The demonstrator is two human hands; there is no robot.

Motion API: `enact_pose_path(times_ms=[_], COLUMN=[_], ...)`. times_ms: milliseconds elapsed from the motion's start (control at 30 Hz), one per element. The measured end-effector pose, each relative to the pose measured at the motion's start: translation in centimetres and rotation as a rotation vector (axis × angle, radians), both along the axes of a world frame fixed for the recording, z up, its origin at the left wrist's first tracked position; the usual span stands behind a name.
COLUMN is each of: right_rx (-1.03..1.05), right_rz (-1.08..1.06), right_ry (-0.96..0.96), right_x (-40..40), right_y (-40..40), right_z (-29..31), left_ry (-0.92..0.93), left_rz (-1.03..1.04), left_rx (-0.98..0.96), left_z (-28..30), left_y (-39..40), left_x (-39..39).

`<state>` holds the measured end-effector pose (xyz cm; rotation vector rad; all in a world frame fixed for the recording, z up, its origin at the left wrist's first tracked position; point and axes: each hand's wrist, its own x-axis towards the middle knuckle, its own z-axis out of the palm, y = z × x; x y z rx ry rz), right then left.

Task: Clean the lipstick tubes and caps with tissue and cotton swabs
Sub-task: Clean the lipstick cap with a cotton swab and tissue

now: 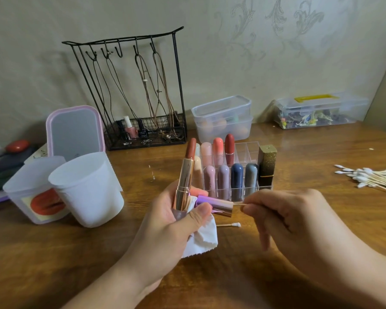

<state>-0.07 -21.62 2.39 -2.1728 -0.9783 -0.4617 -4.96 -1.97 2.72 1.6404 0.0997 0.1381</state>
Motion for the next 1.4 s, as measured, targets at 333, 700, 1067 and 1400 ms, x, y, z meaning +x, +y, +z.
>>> enact_pose_path(times_ms=[333,700,1067,1400], right_rx=[0.022,0.015,0.009,0.017], right_rz=[0.034,0.135,0.17,0.219], right_ry=[0.003,-0.011,-0.003,0.011], right_x=[-0.3,-0.9,-0.9,-1.1], right_y=[0.1,0.0,-0.2,-0.1], right_z=[-0.3,0.1,0.5,0.6], left_ry=[-0.002,-0.023,-0.02,-0.024], left_rz=[-0.045,-0.054,-0.086,-0.079], left_rx=[-0.067,-0.023,-0.067,-0.094], left_z=[0.0,0.1,0.2,0.3], left_y=[0.2,0.2,0.3,0.2], left_x=[-0.1,-0.1,-0.2,-0.4])
